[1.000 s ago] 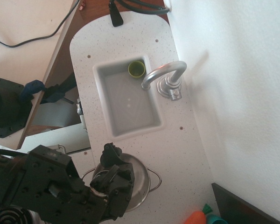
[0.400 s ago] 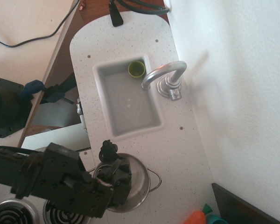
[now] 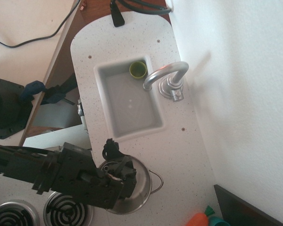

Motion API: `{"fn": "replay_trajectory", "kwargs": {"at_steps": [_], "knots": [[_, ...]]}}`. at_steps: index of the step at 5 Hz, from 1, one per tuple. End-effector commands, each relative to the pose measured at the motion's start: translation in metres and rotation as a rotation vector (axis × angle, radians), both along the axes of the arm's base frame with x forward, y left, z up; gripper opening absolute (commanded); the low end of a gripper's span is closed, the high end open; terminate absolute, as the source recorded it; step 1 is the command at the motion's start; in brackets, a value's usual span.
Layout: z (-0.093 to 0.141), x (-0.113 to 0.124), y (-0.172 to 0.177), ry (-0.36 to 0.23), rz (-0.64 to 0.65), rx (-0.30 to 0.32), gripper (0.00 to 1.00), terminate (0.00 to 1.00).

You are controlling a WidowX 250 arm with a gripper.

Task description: Pick up pot

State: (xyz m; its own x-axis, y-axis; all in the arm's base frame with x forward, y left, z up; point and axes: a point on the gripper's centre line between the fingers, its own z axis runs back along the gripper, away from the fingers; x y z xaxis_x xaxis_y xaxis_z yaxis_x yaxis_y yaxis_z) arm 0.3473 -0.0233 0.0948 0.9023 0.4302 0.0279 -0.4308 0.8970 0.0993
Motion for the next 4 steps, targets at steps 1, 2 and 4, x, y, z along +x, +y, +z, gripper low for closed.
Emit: {"fn": "replay_trajectory", "kwargs": {"at_steps": [1, 2, 4], "knots": [[-0.003, 0.002, -0.002, -0.004, -0.007, 0.004, 1.0, 0.0], [-0.013, -0.002, 0.002, 0.017, 0.011, -0.012, 1.0, 0.0], [-0.02, -0.007, 0.004, 0.022, 0.047, -0.015, 1.0, 0.0]]}}
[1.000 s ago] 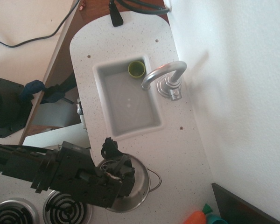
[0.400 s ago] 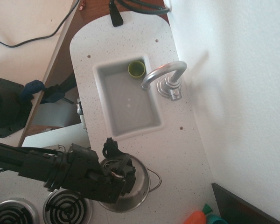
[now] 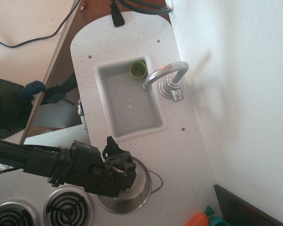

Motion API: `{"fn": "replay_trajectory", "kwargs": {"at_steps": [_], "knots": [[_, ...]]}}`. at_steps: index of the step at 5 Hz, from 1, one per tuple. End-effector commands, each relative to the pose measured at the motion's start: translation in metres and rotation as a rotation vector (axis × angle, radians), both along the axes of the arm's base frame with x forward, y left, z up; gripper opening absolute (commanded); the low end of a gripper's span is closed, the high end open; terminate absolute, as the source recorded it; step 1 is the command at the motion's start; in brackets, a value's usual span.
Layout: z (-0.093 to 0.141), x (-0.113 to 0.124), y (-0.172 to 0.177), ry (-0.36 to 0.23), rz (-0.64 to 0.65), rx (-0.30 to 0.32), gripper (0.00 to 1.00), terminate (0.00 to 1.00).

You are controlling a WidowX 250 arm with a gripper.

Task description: Pick up pot

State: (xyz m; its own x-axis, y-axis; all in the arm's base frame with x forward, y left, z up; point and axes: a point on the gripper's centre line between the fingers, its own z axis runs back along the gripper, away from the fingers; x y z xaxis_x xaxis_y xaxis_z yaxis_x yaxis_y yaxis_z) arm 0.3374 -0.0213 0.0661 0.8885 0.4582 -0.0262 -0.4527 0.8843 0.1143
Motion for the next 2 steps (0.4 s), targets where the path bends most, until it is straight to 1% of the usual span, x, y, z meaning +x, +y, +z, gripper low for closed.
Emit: {"fn": "replay_trajectory", "kwargs": {"at_steps": [1, 2], "knots": [[0.0111, 0.0046, 0.002, -0.042, 0.02, -0.002, 1.0, 0.0], [0.0119, 0.0043, 0.0002, -0.041, 0.019, -0.003, 1.0, 0.0]]}}
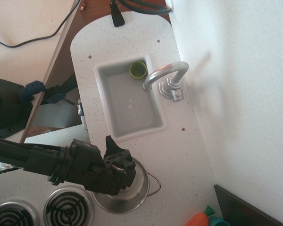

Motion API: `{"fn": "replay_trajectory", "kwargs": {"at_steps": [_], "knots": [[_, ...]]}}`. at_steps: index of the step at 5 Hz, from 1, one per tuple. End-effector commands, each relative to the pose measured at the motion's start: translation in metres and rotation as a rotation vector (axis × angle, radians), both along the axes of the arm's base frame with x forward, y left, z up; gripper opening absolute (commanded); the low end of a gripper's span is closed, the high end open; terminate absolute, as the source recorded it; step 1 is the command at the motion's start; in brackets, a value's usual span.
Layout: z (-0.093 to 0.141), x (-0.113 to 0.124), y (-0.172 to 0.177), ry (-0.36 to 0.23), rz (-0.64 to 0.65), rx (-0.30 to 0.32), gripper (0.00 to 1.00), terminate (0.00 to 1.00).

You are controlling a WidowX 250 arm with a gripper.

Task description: Pick up pot

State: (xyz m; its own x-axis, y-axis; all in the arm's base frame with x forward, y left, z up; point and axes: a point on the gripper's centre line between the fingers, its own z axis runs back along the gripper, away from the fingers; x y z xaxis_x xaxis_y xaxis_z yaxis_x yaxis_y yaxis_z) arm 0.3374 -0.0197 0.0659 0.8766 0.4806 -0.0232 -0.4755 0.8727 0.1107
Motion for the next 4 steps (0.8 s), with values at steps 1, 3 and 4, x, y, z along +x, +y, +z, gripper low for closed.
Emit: {"fn": "replay_trajectory", "kwargs": {"at_steps": [1, 3, 4], "knots": [[0.013, 0.007, -0.002, -0.037, -0.012, 0.004, 1.0, 0.0], [0.05, 0.021, -0.001, -0.195, -0.02, -0.004, 1.0, 0.0], [0.07, 0.027, -0.003, -0.262, -0.036, 0.006, 1.0, 0.0]]}}
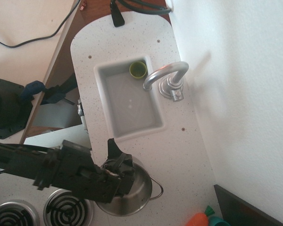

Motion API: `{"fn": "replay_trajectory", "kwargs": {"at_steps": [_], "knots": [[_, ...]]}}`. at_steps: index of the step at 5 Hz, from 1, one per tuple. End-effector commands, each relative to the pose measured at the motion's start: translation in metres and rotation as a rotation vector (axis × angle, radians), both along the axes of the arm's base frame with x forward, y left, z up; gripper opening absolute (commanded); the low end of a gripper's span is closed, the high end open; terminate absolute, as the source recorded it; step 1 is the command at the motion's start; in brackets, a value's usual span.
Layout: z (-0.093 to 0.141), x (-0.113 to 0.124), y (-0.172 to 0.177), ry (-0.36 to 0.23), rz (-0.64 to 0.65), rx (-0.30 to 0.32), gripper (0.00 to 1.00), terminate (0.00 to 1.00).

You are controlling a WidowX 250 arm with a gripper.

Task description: Pick up pot

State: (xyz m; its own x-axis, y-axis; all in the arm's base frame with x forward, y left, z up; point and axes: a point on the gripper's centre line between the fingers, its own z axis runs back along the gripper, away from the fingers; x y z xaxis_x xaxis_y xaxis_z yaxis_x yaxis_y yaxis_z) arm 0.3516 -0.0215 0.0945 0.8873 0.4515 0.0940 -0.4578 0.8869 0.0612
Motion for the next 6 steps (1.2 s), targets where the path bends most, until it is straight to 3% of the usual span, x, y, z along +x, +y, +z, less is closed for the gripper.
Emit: {"fn": "replay_trajectory", "kwargs": {"at_steps": [1, 3, 4, 5, 6], "knots": [[0.041, 0.014, -0.007, -0.134, -0.033, -0.005, 1.0, 0.0], [0.047, 0.017, -0.01, -0.153, -0.049, -0.004, 1.0, 0.0], [0.063, 0.02, -0.01, -0.21, -0.051, 0.003, 1.0, 0.0], [0.091, 0.023, -0.013, -0.306, -0.059, 0.013, 1.0, 0.0], [0.1, 0.022, -0.013, -0.339, -0.054, 0.01, 1.0, 0.0]]}}
